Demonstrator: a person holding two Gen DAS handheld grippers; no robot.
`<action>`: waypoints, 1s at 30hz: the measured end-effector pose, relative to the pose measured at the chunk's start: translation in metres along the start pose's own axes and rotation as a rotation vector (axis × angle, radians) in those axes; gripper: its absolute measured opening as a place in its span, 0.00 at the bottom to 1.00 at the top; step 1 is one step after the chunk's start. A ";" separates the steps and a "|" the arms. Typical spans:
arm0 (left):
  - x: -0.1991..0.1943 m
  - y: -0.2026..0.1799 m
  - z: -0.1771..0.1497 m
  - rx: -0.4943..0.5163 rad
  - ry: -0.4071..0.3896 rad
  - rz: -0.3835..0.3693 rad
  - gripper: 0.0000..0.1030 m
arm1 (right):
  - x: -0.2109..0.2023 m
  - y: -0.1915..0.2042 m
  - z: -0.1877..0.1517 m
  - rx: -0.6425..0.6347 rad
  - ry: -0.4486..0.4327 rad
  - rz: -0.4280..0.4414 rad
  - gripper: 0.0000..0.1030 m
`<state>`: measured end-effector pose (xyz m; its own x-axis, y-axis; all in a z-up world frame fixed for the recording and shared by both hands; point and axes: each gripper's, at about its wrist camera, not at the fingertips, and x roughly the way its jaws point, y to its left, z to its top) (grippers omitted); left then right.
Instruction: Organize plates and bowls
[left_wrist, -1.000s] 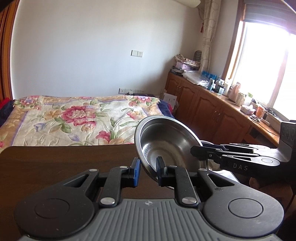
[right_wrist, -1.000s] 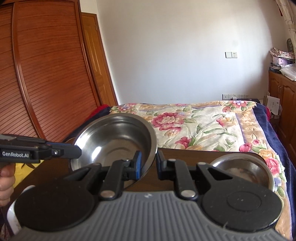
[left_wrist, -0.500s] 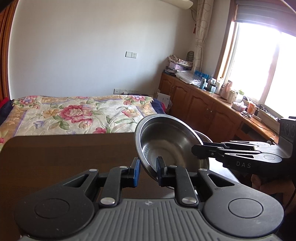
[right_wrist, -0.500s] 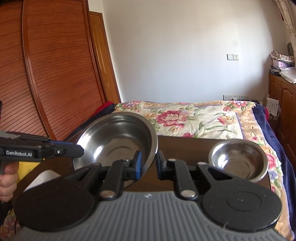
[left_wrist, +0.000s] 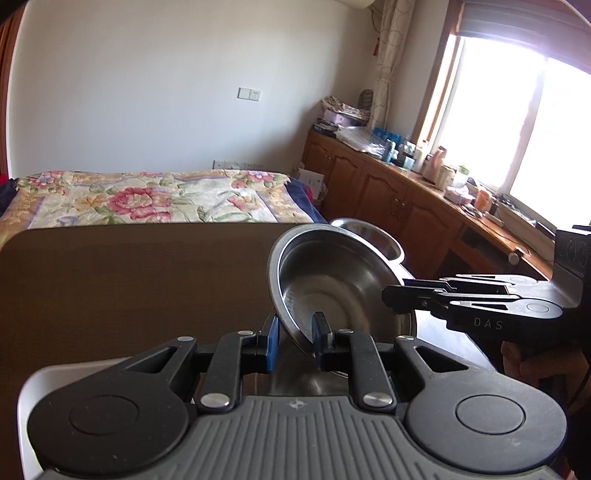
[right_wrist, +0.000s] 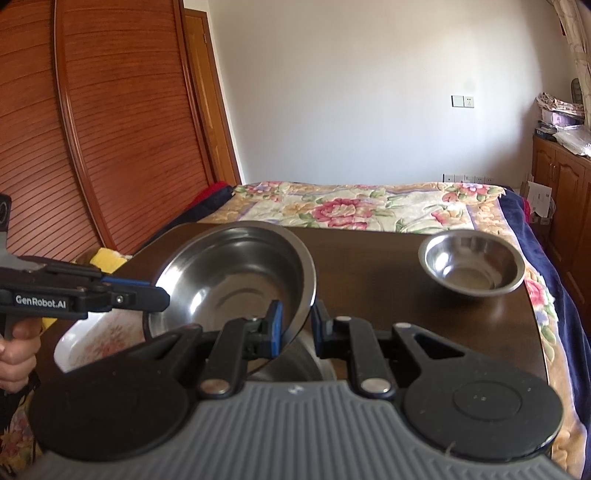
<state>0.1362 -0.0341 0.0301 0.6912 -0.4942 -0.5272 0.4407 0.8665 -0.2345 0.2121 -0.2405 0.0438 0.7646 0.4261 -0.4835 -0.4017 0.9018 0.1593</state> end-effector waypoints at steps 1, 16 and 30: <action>-0.001 -0.001 -0.003 0.003 0.006 -0.003 0.20 | -0.002 0.001 -0.002 -0.001 0.003 0.000 0.19; 0.008 -0.011 -0.031 0.058 0.092 -0.008 0.20 | -0.010 0.008 -0.027 -0.053 0.075 -0.029 0.19; 0.012 -0.012 -0.034 0.115 0.112 0.004 0.22 | -0.010 0.021 -0.028 -0.204 0.114 -0.054 0.21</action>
<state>0.1196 -0.0483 -0.0012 0.6278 -0.4747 -0.6168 0.5056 0.8513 -0.1405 0.1824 -0.2280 0.0275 0.7308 0.3561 -0.5824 -0.4642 0.8848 -0.0414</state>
